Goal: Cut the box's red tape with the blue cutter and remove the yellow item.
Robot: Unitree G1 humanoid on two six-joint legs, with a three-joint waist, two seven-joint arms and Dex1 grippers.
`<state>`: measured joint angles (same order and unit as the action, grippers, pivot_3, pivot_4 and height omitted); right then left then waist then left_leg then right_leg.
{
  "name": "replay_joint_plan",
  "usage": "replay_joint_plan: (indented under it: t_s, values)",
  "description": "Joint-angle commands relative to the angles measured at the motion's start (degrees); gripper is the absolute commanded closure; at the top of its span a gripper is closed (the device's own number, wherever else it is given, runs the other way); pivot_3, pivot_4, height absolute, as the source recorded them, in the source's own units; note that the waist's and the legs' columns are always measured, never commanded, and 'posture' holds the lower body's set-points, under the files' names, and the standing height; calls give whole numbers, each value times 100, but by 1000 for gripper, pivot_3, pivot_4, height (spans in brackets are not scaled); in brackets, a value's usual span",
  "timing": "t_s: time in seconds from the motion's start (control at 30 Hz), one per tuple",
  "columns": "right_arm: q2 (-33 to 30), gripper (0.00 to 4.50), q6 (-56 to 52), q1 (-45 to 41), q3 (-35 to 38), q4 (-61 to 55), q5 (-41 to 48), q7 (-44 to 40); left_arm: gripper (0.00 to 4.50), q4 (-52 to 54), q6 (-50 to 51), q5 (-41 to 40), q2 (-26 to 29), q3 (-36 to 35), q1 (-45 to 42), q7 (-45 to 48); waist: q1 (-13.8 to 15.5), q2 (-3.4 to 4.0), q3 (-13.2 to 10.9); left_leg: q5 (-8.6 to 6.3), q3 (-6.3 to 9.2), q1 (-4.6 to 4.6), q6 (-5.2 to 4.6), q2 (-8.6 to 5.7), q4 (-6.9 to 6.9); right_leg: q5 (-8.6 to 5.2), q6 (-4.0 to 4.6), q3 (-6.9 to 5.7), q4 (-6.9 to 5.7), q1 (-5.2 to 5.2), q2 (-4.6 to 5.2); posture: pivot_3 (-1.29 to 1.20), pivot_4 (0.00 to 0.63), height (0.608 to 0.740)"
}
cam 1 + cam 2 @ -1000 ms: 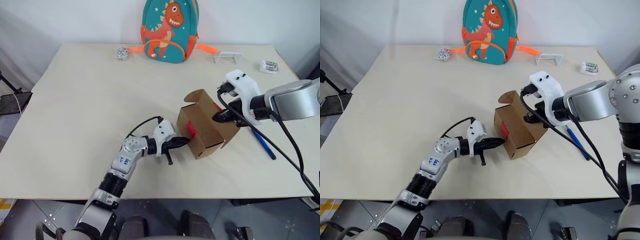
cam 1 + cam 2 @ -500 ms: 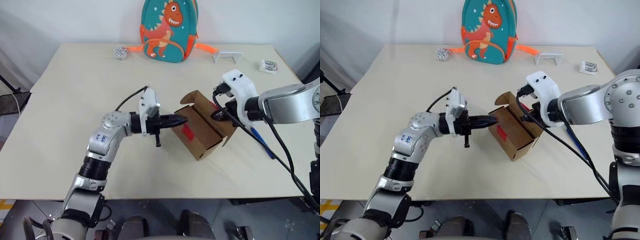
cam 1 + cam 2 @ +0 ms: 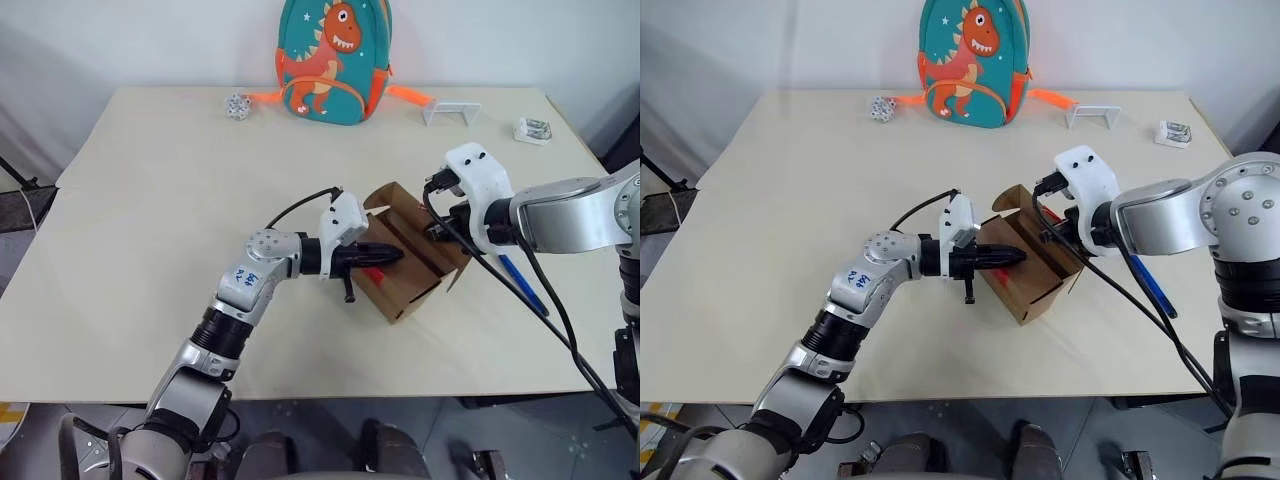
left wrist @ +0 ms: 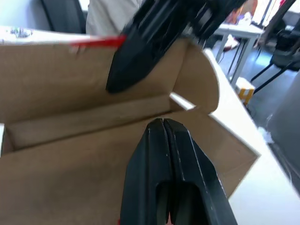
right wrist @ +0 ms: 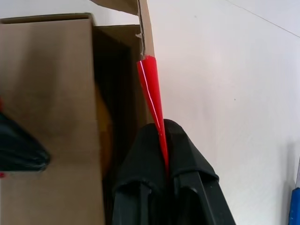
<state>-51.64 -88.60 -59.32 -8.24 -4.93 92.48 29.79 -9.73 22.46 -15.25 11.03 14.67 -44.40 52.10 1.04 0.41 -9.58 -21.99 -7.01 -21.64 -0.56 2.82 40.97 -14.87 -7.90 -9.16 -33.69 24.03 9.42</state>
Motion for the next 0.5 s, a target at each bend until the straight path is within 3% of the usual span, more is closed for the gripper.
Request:
replay_joint_plan:
  t_s: [0.03, 0.23, 0.5]
  values:
    - [-129, 4458, 198, 177, 104, -9, 462, 208, 4500, 128, -78, 137, -8, 20, -15, -123, 0, 0, 0, 0, 0, 0, 0, 0, 0, 0, 0, 0, -1, 0, 0, 0, 150, 740]
    - [-652, 4458, 896, 644, -61, -26, 1538, 891, 4500, 213, 5, 206, 85, 4, 21, -170, 24, -1, 0, 0, 0, 0, 0, 0, 2, 0, 0, 1, 0, 0, 0, 0, 150, 740]
    - [-1258, 4458, 1473, 974, -191, -100, 2045, 1244, 4500, 411, 195, 232, 342, -88, 36, -193, 40, -3, -2, 0, 2, -4, 0, 0, 3, 0, 0, 0, 6, 0, 1, 0, 150, 740]
